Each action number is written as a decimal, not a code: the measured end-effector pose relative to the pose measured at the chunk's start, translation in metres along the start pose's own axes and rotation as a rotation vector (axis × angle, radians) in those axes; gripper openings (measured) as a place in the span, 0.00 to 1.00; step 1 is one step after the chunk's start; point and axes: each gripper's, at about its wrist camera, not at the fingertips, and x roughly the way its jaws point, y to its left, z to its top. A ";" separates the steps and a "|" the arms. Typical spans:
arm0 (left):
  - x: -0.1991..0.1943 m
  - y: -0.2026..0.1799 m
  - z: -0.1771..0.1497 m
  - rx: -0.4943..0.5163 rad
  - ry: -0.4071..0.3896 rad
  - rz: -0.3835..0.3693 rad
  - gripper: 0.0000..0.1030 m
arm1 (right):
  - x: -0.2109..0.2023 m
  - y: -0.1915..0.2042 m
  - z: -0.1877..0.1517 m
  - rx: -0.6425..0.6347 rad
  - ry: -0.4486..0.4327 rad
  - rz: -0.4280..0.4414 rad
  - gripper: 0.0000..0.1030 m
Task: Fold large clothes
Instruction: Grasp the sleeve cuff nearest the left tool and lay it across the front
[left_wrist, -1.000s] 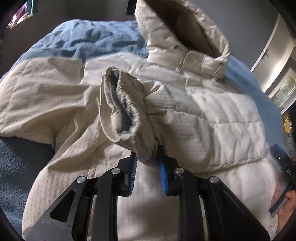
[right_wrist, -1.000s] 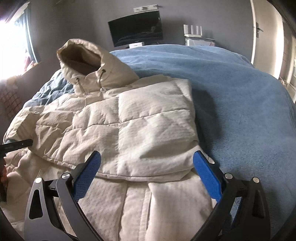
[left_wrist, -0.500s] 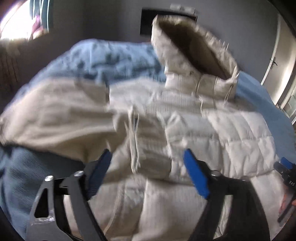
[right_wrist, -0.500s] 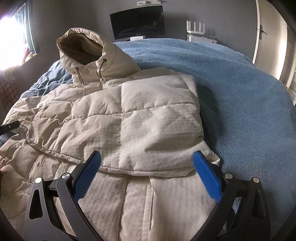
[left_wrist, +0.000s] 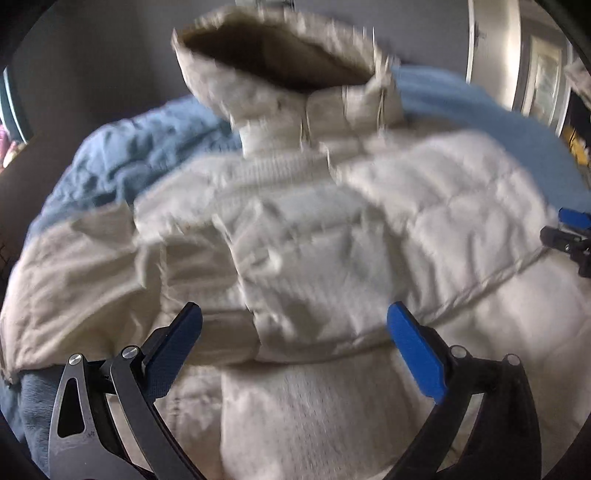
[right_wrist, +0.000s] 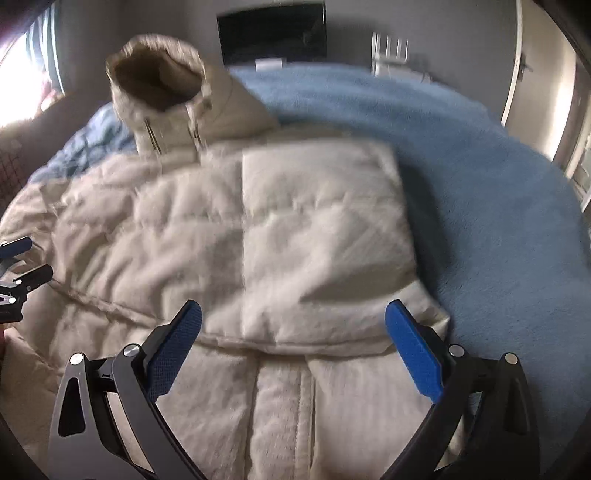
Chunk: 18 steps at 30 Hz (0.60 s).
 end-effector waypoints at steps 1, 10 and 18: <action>0.009 0.001 -0.001 -0.003 0.036 0.004 0.94 | 0.012 -0.002 -0.001 0.011 0.054 -0.012 0.93; 0.011 0.008 -0.008 -0.029 0.045 -0.028 0.94 | 0.030 -0.006 -0.006 0.039 0.142 0.019 0.93; -0.007 0.014 -0.008 -0.079 -0.006 0.020 0.94 | 0.027 -0.017 -0.011 0.088 0.158 0.053 0.93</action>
